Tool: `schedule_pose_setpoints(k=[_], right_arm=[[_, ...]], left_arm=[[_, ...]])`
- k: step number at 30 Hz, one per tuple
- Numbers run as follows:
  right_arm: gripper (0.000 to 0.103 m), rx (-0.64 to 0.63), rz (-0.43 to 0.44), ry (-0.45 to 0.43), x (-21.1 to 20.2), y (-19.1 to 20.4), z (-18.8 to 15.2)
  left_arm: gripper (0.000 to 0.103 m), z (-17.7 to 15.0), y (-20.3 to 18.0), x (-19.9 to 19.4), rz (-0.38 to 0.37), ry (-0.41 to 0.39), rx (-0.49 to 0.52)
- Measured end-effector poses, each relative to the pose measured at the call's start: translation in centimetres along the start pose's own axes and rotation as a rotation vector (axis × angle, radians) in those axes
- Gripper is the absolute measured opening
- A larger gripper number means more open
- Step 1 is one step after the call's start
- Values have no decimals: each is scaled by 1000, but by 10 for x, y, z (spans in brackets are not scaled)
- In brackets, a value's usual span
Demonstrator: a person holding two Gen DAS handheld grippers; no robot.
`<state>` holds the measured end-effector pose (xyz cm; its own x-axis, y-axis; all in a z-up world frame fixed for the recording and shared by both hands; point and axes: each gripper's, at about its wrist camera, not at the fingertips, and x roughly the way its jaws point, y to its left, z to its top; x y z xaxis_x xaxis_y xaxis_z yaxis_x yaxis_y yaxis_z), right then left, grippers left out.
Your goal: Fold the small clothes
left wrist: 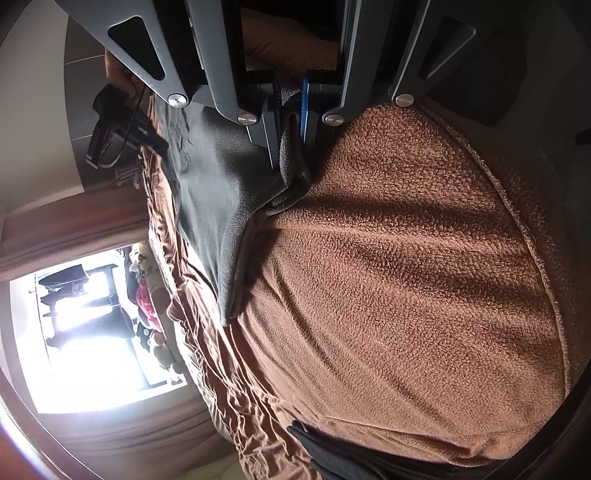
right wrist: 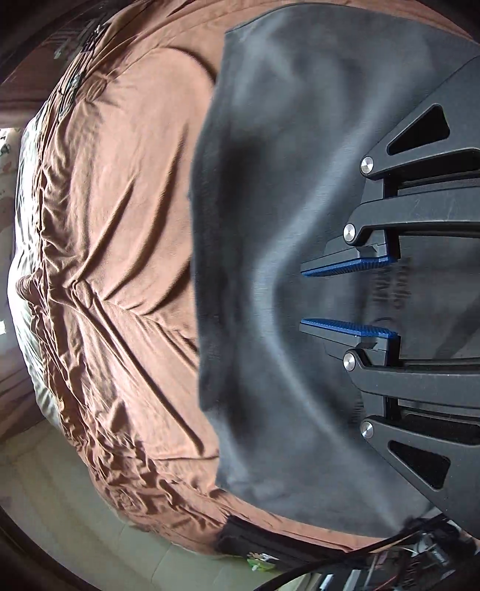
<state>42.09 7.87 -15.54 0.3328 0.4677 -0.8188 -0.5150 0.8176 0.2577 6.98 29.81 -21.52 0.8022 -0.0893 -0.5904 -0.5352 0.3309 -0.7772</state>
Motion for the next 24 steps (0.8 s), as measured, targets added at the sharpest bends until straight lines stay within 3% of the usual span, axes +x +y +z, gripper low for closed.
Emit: schedule_pose_setpoints(k=[10,24], right_arm=[[21,-53,49,39,-28,4,-71],[21,-212,92,25,-52,38,-136]], left_arm=[[7,-2,1,-7,-49,17,-7],[8,-13,-14,-1,-52,39,20]])
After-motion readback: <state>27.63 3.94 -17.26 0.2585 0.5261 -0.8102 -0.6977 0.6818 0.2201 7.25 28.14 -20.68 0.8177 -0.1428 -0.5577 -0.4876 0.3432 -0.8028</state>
